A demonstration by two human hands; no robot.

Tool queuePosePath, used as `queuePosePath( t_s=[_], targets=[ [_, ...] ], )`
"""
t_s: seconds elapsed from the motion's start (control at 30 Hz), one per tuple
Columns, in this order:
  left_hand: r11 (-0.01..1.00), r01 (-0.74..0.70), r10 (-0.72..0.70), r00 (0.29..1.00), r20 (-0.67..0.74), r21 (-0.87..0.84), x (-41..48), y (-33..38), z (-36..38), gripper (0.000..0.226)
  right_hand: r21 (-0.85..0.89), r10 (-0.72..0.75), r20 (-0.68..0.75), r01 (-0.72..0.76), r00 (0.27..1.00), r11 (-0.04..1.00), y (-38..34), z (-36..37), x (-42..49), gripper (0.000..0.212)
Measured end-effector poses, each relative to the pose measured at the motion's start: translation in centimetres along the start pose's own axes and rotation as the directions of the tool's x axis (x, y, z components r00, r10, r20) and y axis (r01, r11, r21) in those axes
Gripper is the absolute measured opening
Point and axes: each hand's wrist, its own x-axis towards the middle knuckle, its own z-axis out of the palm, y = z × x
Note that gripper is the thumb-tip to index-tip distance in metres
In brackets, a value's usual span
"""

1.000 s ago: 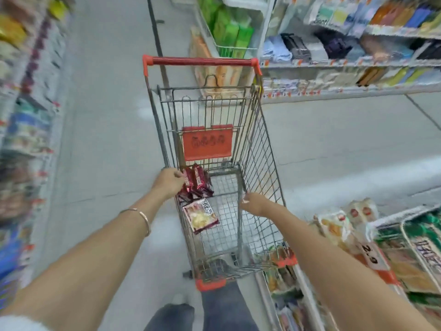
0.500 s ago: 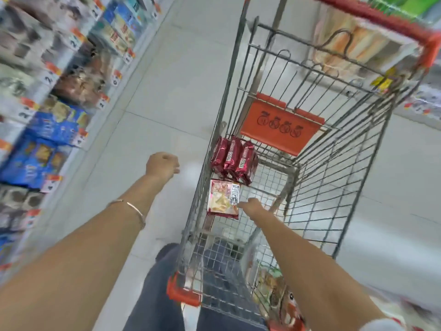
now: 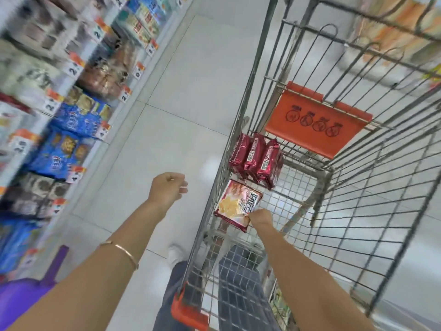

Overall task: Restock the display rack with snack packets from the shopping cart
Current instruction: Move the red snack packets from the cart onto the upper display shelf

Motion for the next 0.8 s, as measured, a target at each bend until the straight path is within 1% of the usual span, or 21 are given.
queuePosePath(
  t_s=[0.07, 0.1, 0.13, 0.2, 0.23, 0.3, 0.33, 0.37, 0.4, 0.43, 0.47, 0.5, 0.57, 0.6, 0.63, 0.67, 0.7, 0.73, 0.8],
  targets=[
    [1.000, -0.030, 0.030, 1.000, 0.006, 0.007, -0.7, 0.8, 0.2, 0.010, 0.073, -0.098, -0.158, 0.111, 0.983, 0.991, 1.3, -1.1, -1.2, 0.019],
    [0.999, -0.052, 0.052, 0.999, 0.012, 0.013, -1.1, 1.4, 0.3, 0.011, 0.100, -0.146, -0.240, 0.175, 0.960, 0.980, 2.1, -2.1, -2.0, 0.022],
    [0.997, -0.079, 0.079, 0.997, 0.019, 0.018, -1.6, 2.1, 0.5, 0.013, 0.081, -0.190, -0.298, 0.224, 0.935, 0.971, 3.0, -3.5, -3.0, 0.025],
    [0.986, -0.158, 0.159, 0.987, -0.012, 0.049, -2.8, 3.6, 1.1, 0.023, -0.051, -0.288, -0.345, 0.288, 0.894, 0.956, 4.8, -7.0, -4.8, 0.024],
    [0.972, -0.220, 0.224, 0.973, -0.046, 0.087, -3.7, 4.6, 1.4, 0.027, -0.101, -0.335, -0.348, 0.320, 0.876, 0.942, 5.5, -9.0, -5.5, 0.020],
    [0.910, -0.387, 0.402, 0.912, -0.086, 0.149, -5.8, 6.6, 2.4, 0.029, -0.092, -0.408, -0.305, 0.400, 0.860, 0.912, 6.3, -13.5, -6.8, 0.010],
    [0.861, -0.484, 0.498, 0.864, -0.067, 0.156, -7.0, 7.6, 3.1, 0.028, -0.067, -0.446, -0.267, 0.446, 0.854, 0.893, 6.5, -15.9, -7.5, 0.011],
    [0.812, -0.562, 0.570, 0.821, -0.014, 0.156, -8.1, 8.5, 3.9, 0.026, -0.045, -0.493, -0.220, 0.496, 0.842, 0.867, 6.3, -18.3, -8.7, 0.012],
    [0.773, -0.614, 0.613, 0.788, 0.066, 0.161, -9.4, 9.6, 4.8, 0.024, -0.021, -0.536, -0.171, 0.541, 0.827, 0.841, 6.0, -20.6, -10.0, 0.013],
    [0.746, -0.641, 0.619, 0.768, 0.168, 0.181, -10.4, 10.3, 5.6, 0.021, 0.006, -0.580, -0.123, 0.585, 0.805, 0.811, 5.6, -22.5, -11.1, 0.013],
    [0.732, -0.648, 0.588, 0.756, 0.286, 0.208, -11.2, 10.9, 6.4, 0.027, 0.022, -0.621, -0.079, 0.624, 0.780, 0.781, 4.9, -24.3, -12.6, 0.013],
    [0.742, -0.627, 0.508, 0.757, 0.410, 0.239, -11.8, 11.4, 7.0, 0.045, 0.035, -0.656, -0.038, 0.657, 0.754, 0.753, 4.1, -25.7, -13.9, 0.013],
    [0.812, -0.511, 0.265, 0.754, 0.600, 0.283, -12.5, 12.0, 7.8, 0.090, 0.084, -0.718, 0.020, 0.714, 0.696, 0.695, 2.2, -27.7, -16.1, 0.010],
    [0.848, -0.450, 0.168, 0.729, 0.664, 0.280, -12.7, 12.1, 7.9, 0.098, 0.127, -0.738, 0.043, 0.729, 0.674, 0.673, 1.3, -28.4, -17.0, 0.009],
    [0.886, -0.391, 0.115, 0.706, 0.699, 0.249, -12.6, 12.1, 7.8, 0.091, 0.178, -0.752, 0.064, 0.734, 0.656, 0.655, 0.4, -28.8, -17.6, 0.010],
    [0.924, -0.329, 0.107, 0.708, 0.698, 0.192, -12.2, 12.1, 7.7, 0.074, 0.223, -0.754, 0.077, 0.726, 0.653, 0.651, -0.4, -29.0, -17.8, 0.013],
    [0.948, -0.288, 0.126, 0.735, 0.666, 0.138, -11.8, 12.4, 7.5, 0.057, 0.267, -0.743, 0.070, 0.705, 0.665, 0.657, -1.3, -28.9, -17.6, 0.019],
    [0.959, -0.268, 0.157, 0.770, 0.619, 0.090, -11.3, 12.6, 6.9, 0.046, 0.318, -0.726, 0.038, 0.680, 0.687, 0.661, -2.1, -28.6, -17.1, 0.028],
    [0.968, -0.253, 0.219, 0.848, 0.483, 0.006, -9.8, 12.8, 5.4, 0.031, 0.434, -0.666, -0.068, 0.623, 0.743, 0.651, -3.4, -27.5, -14.8, 0.041]
  ],
)
